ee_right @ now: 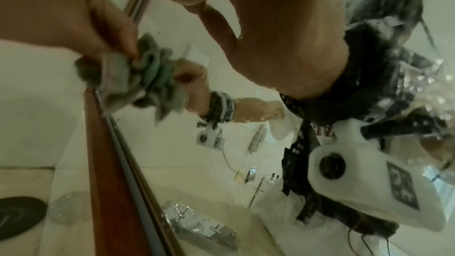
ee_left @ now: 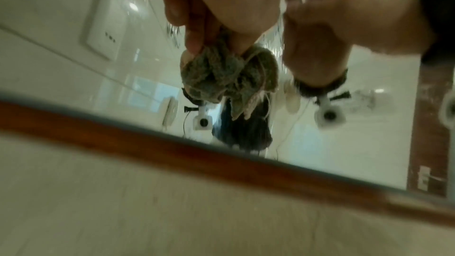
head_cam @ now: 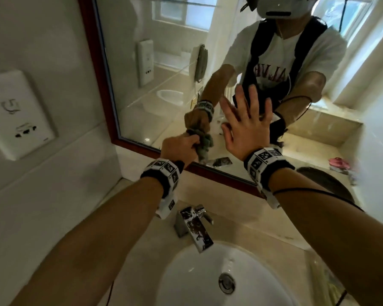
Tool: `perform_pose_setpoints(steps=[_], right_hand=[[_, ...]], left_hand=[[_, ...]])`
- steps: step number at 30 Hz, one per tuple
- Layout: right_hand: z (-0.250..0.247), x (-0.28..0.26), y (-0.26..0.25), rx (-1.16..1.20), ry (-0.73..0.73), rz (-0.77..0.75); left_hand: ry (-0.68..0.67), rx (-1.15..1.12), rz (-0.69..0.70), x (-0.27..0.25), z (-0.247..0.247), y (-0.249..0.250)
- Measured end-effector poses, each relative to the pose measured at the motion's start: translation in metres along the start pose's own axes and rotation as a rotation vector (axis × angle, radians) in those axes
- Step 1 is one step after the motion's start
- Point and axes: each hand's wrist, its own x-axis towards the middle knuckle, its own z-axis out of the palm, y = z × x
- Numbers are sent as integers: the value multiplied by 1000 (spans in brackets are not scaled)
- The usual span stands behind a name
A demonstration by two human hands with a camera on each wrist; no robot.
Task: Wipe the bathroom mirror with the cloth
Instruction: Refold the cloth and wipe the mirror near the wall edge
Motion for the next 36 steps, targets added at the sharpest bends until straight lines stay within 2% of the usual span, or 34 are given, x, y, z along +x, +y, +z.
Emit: perform_pose_setpoints(steps=[4, 7, 12, 19, 21, 23, 25, 28, 33, 34, 36], right_hand=[[-5, 0, 0, 12, -19, 5], [-6, -1, -1, 8, -28, 12], [-3, -2, -4, -31, 19, 20], [4, -1, -10, -90, 43, 53], [6, -1, -9, -108, 51, 70], [8, 0, -10, -113, 41, 75], [11, 0, -9, -128, 42, 77], [13, -1, -9, -131, 54, 86], [11, 0, -11, -139, 31, 91], [11, 1, -11, -136, 25, 95], [12, 0, -14, -121, 21, 113]], left_hand=[[261, -50, 32, 29, -44, 1], [323, -94, 39, 36, -52, -2], [233, -136, 48, 33, -37, -10], [197, -153, 245, 18, 0, -28], [129, -142, 295, 9, 10, -28], [33, -22, 344, 0, 24, -32], [-55, 38, 320, -11, 36, -39], [-121, -102, 233, -18, 45, -44], [-106, 3, 305, -1, 25, -43], [-58, -37, 296, 4, 13, -41], [138, -169, 278, 19, -13, -36]])
